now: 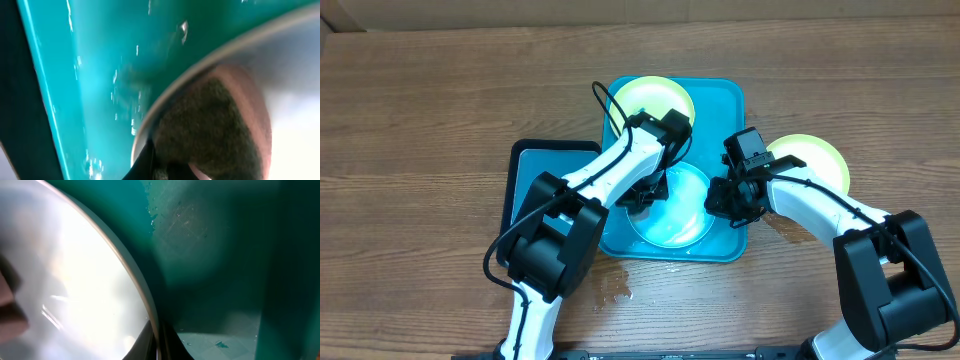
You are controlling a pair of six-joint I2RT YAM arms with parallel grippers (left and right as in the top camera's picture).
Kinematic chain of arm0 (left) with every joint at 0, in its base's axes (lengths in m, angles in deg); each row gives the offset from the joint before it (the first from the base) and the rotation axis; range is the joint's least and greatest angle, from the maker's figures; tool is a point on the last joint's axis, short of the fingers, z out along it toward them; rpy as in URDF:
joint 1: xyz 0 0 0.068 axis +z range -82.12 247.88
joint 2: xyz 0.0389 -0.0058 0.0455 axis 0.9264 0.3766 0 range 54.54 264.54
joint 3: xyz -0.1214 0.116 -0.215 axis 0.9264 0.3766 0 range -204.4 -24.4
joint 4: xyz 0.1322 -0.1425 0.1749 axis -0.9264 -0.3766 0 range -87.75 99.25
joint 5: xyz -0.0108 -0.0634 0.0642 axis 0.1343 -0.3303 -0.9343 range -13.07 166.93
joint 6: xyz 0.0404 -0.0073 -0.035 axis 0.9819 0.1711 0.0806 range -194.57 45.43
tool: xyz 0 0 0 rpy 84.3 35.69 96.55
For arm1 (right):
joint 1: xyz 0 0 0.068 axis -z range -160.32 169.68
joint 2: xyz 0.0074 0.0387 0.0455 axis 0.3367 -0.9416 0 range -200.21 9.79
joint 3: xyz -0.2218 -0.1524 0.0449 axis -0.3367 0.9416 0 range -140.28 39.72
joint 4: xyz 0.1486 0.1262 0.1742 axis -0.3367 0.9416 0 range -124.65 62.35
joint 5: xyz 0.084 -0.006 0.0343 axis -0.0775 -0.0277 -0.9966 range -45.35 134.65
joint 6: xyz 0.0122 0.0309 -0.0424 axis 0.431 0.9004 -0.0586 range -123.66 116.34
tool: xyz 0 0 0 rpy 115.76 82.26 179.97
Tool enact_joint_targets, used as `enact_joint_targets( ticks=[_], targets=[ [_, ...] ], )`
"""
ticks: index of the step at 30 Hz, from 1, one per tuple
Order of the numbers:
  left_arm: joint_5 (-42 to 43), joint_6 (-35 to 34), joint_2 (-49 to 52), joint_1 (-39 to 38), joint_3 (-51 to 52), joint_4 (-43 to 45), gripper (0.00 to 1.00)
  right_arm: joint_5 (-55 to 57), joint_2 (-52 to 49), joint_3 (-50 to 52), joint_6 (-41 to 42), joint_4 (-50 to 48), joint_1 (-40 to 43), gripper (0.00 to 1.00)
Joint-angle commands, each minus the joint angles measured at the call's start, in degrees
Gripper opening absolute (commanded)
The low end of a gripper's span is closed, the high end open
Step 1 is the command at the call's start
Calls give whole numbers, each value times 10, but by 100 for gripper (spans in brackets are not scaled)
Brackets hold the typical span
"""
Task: Clean dirty plates on tray and stack at the side
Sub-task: 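Scrub the light-blue plate with the sponge in the left gripper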
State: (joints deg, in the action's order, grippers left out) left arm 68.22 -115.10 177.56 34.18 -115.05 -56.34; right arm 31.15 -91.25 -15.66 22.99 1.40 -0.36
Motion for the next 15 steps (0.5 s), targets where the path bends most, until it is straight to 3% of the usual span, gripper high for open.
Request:
enact_joint_targets(
  ticks=[1,10,15],
  targets=[
    [-51,20,-11,22,-2,43,4,44,-13,17,10,9,3,4],
    [324,83,20,-5,-2,185,4,44,-13,17,15,11,3,4],
    [356,111,23,-22,-2,188,4,44,-13,17,14,12,3,4]
  ],
)
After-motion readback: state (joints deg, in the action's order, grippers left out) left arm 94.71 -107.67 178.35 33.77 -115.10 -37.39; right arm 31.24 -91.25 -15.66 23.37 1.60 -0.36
